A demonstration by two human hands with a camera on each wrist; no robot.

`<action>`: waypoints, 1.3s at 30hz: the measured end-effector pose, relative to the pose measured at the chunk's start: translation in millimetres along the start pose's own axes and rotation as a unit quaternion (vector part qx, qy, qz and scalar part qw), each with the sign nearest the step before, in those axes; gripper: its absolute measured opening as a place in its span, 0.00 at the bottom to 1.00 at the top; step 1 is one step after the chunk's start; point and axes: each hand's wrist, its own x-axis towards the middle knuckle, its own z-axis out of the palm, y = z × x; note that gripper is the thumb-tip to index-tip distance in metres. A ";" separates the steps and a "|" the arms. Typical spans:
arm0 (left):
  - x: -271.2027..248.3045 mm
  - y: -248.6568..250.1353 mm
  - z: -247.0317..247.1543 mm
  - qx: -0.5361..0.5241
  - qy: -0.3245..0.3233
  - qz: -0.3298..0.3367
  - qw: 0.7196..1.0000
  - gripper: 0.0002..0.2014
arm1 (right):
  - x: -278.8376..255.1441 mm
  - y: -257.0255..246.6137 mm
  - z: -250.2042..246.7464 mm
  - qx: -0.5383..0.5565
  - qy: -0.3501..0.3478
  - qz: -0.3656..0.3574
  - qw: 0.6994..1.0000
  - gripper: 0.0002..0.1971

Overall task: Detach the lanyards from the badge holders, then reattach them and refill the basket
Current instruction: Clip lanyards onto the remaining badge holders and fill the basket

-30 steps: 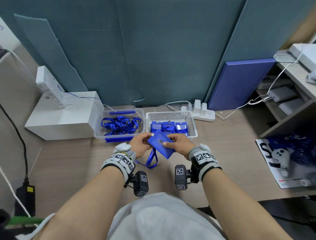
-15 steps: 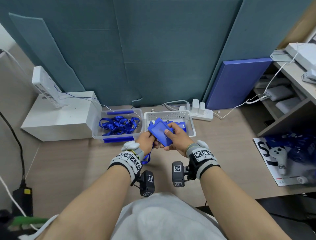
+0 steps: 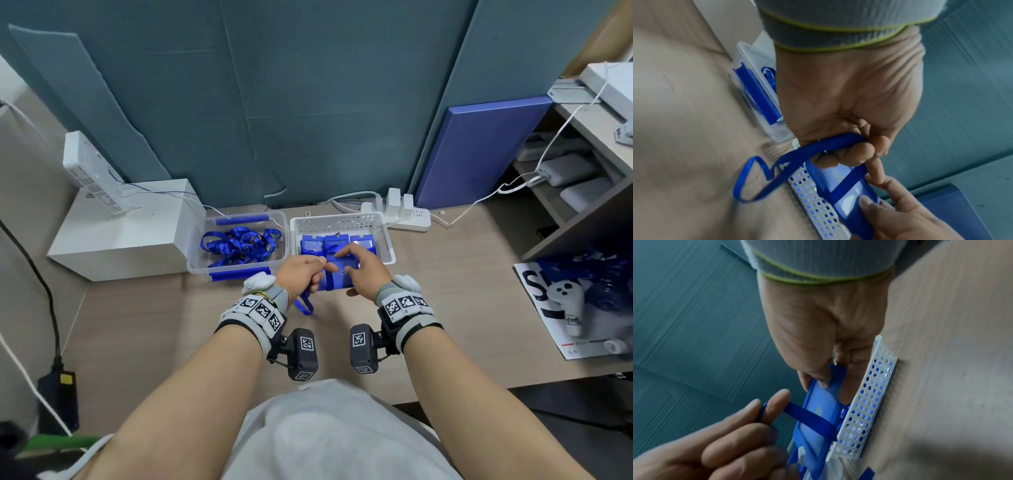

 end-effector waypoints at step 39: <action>-6.4 3.7 -7.5 0.044 -0.108 0.026 0.993 0.16 | 9.0 6.6 -3.9 0.127 0.076 0.044 0.988 0.14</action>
